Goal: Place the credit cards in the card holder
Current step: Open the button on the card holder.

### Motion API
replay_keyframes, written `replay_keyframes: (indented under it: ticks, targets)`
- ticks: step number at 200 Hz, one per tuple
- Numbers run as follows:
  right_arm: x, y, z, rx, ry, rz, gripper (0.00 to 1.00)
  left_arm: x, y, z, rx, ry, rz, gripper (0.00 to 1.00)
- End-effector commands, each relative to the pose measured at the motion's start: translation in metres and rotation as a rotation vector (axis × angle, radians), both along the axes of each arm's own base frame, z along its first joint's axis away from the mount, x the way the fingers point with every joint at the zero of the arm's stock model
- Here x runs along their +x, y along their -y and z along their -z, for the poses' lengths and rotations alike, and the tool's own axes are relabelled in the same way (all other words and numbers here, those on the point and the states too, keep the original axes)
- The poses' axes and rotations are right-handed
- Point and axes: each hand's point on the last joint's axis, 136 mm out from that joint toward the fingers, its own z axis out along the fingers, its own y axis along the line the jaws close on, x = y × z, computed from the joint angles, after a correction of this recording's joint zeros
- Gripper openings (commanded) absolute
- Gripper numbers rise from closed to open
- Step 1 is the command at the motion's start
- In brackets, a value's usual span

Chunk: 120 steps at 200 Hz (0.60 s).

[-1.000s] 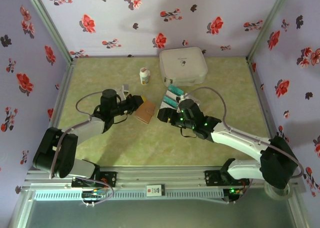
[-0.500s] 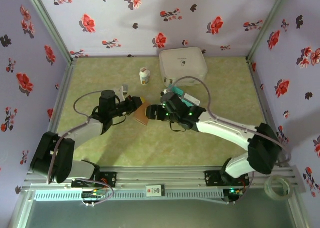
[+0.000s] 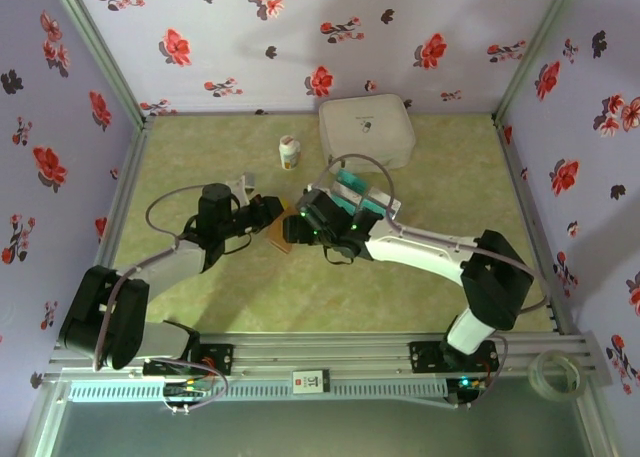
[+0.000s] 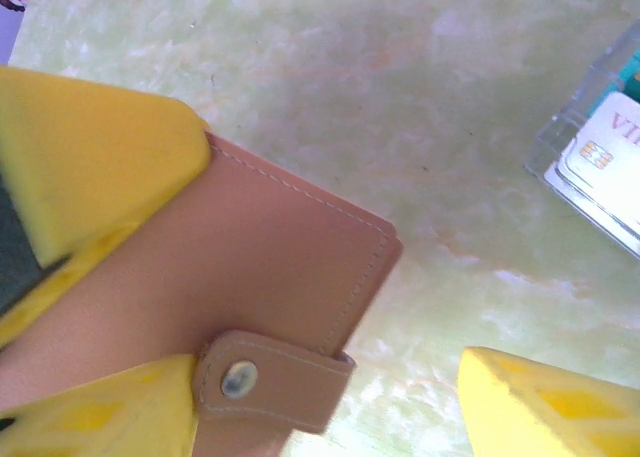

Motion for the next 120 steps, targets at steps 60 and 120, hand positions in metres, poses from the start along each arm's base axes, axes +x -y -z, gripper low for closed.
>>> replay_keyframes:
  ticks: [60, 120]
  targets:
    - [-0.031, 0.087, 0.008, -0.005, -0.018, 0.171, 0.61, 0.004, -0.002, -0.012, 0.002, 0.056, -0.004, 0.00]
    - [-0.030, 0.043, -0.033, 0.241, -0.033, 0.080, 0.62, 0.005, -0.002, -0.010, 0.011, 0.059, -0.002, 0.00]
